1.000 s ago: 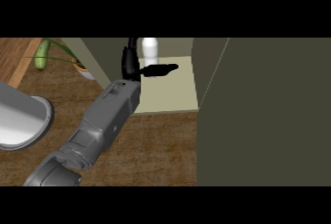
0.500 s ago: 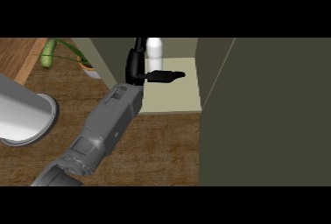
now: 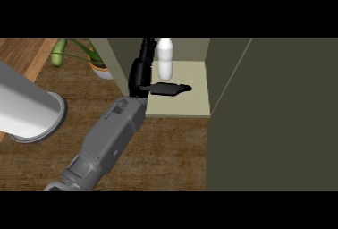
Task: Pick up the bottled water, place it into the cabinet and close the cabinet
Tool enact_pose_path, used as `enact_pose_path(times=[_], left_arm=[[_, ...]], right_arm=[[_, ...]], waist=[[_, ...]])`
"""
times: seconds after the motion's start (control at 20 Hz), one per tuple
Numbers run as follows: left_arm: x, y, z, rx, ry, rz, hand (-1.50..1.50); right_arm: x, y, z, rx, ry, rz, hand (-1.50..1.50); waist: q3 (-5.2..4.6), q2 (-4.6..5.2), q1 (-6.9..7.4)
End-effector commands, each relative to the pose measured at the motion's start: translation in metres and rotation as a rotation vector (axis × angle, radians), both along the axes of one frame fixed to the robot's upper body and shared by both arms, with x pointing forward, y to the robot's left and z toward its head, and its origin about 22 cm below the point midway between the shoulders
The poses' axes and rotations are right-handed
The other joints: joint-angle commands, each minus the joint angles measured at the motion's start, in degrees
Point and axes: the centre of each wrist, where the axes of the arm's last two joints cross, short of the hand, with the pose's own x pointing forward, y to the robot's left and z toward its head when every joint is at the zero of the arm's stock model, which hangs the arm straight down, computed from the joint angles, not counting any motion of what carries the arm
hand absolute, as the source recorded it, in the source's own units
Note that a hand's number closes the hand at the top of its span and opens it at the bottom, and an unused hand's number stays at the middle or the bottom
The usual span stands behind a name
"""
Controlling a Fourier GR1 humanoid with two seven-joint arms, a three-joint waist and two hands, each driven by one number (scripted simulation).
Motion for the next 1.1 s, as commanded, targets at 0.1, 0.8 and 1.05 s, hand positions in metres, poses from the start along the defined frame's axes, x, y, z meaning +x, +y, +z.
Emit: enact_pose_path(times=[0.1,0.8,1.05], left_arm=[[-0.036,0.022,-0.015,-0.112,0.06,0.013,-1.5],[-0.196,0.021,0.023,-0.237,0.038,-0.068,-1.5],[-0.241,0.044,0.03,-0.226,0.041,-0.107,-1.5]], right_arm=[[-0.005,-0.002,0.005,0.004,-0.001,-0.027,-1.5],[-0.01,0.006,0.003,-0.019,-0.024,0.029,-1.5],[0.002,0.005,0.008,-0.154,-0.036,0.182,1.5]], waist=[[-0.09,-0.84,2.05],[-0.07,-0.3,0.73],[-0.12,0.05,0.69]])
